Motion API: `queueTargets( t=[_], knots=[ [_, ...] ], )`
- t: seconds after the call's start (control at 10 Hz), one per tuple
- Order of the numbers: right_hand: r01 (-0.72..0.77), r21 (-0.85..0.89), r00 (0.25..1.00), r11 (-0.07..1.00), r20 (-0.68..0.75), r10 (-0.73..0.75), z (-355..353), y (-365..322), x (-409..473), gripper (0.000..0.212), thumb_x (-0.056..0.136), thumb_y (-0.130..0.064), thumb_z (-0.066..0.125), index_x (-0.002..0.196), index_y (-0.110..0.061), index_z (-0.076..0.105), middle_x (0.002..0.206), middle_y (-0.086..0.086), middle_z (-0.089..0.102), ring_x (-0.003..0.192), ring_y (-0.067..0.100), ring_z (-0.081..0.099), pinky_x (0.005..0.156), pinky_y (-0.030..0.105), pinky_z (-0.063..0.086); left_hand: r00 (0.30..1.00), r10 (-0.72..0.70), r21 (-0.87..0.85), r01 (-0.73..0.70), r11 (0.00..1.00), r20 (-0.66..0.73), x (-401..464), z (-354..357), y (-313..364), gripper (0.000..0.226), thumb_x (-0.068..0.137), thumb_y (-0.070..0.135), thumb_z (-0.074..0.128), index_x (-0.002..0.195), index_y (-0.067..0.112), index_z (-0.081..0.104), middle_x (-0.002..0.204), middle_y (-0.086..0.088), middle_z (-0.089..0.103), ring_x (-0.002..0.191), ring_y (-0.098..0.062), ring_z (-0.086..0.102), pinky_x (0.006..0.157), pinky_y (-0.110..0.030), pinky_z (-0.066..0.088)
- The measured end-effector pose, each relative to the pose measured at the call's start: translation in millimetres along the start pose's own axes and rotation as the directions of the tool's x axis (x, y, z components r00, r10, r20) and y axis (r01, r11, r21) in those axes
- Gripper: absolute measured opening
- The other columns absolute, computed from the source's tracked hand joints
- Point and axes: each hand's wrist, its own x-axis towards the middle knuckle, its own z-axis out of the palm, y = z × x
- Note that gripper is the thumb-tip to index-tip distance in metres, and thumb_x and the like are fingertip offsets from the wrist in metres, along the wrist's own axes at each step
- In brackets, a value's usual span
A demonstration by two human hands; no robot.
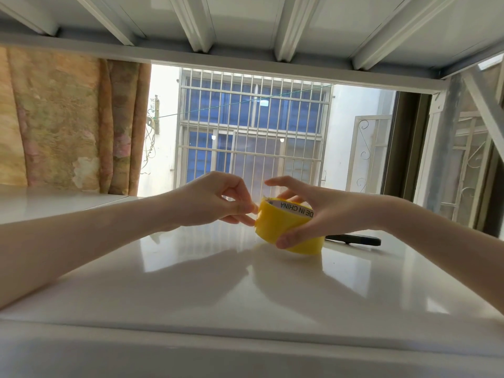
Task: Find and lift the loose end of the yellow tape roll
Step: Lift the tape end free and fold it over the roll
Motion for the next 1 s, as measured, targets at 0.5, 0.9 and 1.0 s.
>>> queueTargets(
  t=[0.5,0.9,1.0],
  knots=[
    [-0.076,-0.109,0.987,0.991,-0.147,0.060,9.8,-1.6,1.1,0.094,0.050,-0.069,0.060,0.131,-0.045,0.021,0.135,-0.003,0.045,0.115,0.021,0.050,0.100,0.038,0.044,0.981,0.191,0.440,-0.178,0.880,0.015,-0.6,-15.1,-1.0,0.021,0.091,0.020,0.052,0.104,0.029,0.065,0.092,0.025,0.060,0.087,0.014,0.056,0.072,0.001,0.042],
    [-0.037,-0.096,0.988,0.995,-0.151,0.022,4.0,-1.3,1.8,0.088,0.054,-0.071,0.049,0.133,-0.042,0.022,0.145,-0.004,0.036,0.129,0.019,0.039,0.104,0.039,0.038,0.968,0.251,0.432,-0.238,0.870,0.029,2.2,-19.1,-5.1,0.025,0.090,0.015,0.051,0.106,0.030,0.064,0.095,0.027,0.061,0.088,0.020,0.056,0.077,0.002,0.042],
    [-0.008,-0.117,0.967,0.993,-0.253,-0.022,3.9,-4.1,2.2,0.081,0.058,-0.072,0.043,0.131,-0.040,0.030,0.141,-0.008,0.041,0.125,0.010,0.040,0.102,0.035,0.037,0.965,0.260,0.447,-0.238,0.862,0.013,1.8,-19.5,-3.4,0.025,0.091,0.015,0.051,0.109,0.027,0.064,0.099,0.022,0.063,0.093,0.014,0.057,0.079,0.001,0.041]
  ],
)
